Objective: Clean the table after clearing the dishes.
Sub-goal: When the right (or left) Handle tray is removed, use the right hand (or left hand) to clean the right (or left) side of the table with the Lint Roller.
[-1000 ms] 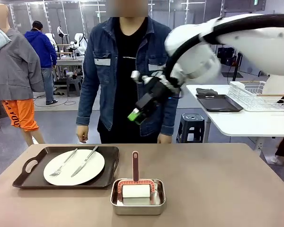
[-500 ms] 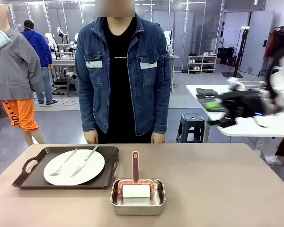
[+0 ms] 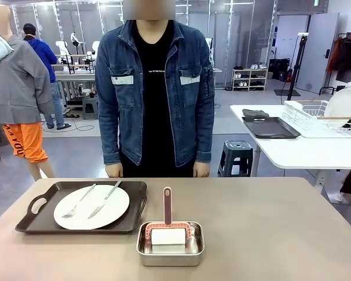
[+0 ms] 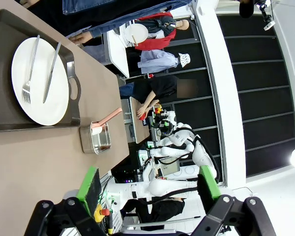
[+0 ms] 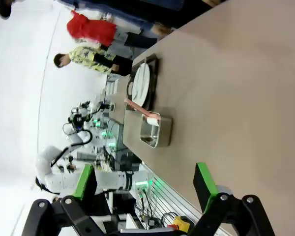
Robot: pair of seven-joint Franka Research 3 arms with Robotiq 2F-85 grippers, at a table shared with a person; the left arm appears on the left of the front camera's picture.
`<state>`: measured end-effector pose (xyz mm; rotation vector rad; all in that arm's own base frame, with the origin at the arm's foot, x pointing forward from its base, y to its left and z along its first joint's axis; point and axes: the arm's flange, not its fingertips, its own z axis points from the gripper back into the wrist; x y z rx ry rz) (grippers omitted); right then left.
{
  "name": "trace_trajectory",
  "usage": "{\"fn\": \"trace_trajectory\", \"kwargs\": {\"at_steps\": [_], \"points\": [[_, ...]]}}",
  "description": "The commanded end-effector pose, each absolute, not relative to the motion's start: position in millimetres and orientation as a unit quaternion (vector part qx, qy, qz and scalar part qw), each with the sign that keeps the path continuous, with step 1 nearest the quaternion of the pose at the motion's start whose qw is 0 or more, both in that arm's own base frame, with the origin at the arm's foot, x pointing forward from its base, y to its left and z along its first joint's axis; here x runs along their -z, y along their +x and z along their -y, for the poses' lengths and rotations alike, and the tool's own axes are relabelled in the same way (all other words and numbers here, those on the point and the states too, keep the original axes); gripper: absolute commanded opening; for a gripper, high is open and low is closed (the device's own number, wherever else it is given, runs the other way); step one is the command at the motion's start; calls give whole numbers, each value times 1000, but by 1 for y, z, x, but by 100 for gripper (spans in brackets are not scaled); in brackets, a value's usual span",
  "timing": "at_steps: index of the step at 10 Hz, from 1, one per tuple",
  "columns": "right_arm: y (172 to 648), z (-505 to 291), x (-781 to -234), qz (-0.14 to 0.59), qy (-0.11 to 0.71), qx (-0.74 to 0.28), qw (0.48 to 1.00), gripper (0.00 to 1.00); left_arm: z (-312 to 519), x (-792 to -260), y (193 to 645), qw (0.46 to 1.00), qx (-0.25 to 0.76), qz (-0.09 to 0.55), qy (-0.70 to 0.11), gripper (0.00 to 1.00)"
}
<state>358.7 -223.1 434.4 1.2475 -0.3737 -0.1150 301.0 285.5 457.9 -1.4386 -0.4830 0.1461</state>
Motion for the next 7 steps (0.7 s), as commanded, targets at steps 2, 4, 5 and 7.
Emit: {"fn": "trace_trajectory", "kwargs": {"at_steps": [2,4,5,7], "points": [[321,227,-403,181,596,104,776,100,-287,-460,296,722,-64,218,-654,100],[316,224,-388,185,614,115,758,100,-287,-460,296,722,-64,218,-654,100],[317,240,-395,180,600,117,771,100,-287,-460,296,722,-64,218,-654,100],[317,240,-395,180,600,117,771,100,-287,-460,296,722,-64,218,-654,100]]}}
